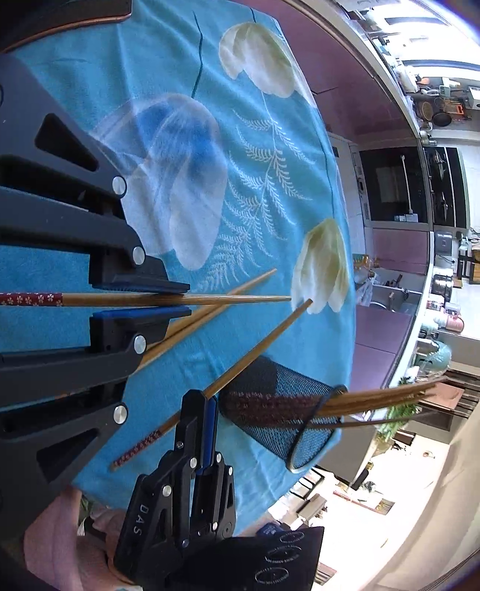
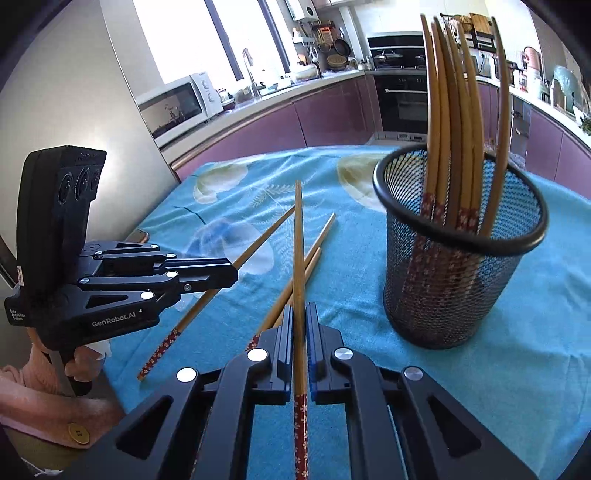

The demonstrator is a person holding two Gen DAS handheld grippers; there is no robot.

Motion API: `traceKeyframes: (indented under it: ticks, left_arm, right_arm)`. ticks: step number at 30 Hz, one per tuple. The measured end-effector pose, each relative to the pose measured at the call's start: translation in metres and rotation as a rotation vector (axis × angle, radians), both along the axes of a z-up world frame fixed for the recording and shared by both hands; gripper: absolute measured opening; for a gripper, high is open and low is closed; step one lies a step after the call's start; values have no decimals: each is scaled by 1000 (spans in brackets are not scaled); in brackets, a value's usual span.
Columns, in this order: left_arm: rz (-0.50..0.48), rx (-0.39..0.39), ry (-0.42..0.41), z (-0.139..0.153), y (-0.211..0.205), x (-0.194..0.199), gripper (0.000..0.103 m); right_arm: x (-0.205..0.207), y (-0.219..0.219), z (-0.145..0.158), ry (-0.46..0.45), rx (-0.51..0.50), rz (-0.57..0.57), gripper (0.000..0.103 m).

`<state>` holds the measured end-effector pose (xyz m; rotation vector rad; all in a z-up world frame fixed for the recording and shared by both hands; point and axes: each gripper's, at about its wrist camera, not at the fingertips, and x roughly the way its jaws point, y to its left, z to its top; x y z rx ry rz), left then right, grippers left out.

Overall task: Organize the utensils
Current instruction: 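Lift both held chopsticks upright and carry them over the mesh cup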

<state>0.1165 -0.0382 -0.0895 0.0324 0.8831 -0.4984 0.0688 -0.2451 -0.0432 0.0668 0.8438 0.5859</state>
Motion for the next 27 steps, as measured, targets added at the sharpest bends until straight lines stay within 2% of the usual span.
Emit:
traceKeyframes:
  ticks: [9,27]
  left_arm:
    - [-63,-111,-58,41,5,-19,8]
    - [-112,-228,-136,88,16,-39,8]
  right_arm:
    - [-10,-17,27,-74,60,-23,6]
    - [-22,-44,55,-173,135,-65,6]
